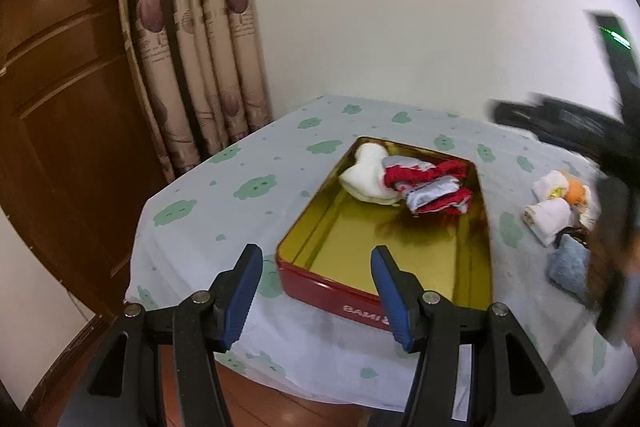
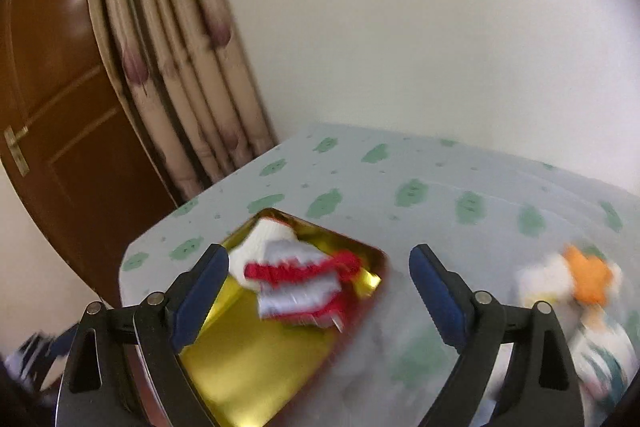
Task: Organize soft objects
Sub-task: 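Release the sock in the tin with the left gripper while the right drops the red cloth there, then grasp the blue towel with the right gripper and lift it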
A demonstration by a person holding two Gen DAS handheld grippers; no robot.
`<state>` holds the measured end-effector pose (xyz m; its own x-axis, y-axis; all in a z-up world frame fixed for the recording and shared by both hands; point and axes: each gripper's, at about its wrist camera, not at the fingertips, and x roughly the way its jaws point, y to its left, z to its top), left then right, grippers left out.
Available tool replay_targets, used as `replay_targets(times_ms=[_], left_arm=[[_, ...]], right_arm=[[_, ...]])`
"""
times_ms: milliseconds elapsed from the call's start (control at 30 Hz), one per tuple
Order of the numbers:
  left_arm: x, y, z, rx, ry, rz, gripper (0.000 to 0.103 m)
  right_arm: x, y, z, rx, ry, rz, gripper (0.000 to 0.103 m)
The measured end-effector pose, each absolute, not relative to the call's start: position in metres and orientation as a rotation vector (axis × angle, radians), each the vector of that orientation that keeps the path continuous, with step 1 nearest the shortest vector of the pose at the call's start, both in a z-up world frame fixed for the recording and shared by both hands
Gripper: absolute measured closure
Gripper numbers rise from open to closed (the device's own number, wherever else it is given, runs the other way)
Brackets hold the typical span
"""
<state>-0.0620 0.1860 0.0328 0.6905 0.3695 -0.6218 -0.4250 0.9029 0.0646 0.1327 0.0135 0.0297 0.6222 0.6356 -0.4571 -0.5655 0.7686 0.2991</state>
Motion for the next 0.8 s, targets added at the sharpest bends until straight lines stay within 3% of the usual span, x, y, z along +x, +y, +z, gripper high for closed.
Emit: replay_targets(times_ms=[433,800], left_arm=[[-0.060,0.120,0.027,0.024,0.703,0.254,0.045],[-0.060,0.083,0.034,0.030,0.734,0.203,0.045]], right_arm=[[0.035,-0.172,-0.043,-0.005,0.724,0.520,0.012],[0.065,-0.088,-0.041,-0.327,0.670,0.746,0.017]])
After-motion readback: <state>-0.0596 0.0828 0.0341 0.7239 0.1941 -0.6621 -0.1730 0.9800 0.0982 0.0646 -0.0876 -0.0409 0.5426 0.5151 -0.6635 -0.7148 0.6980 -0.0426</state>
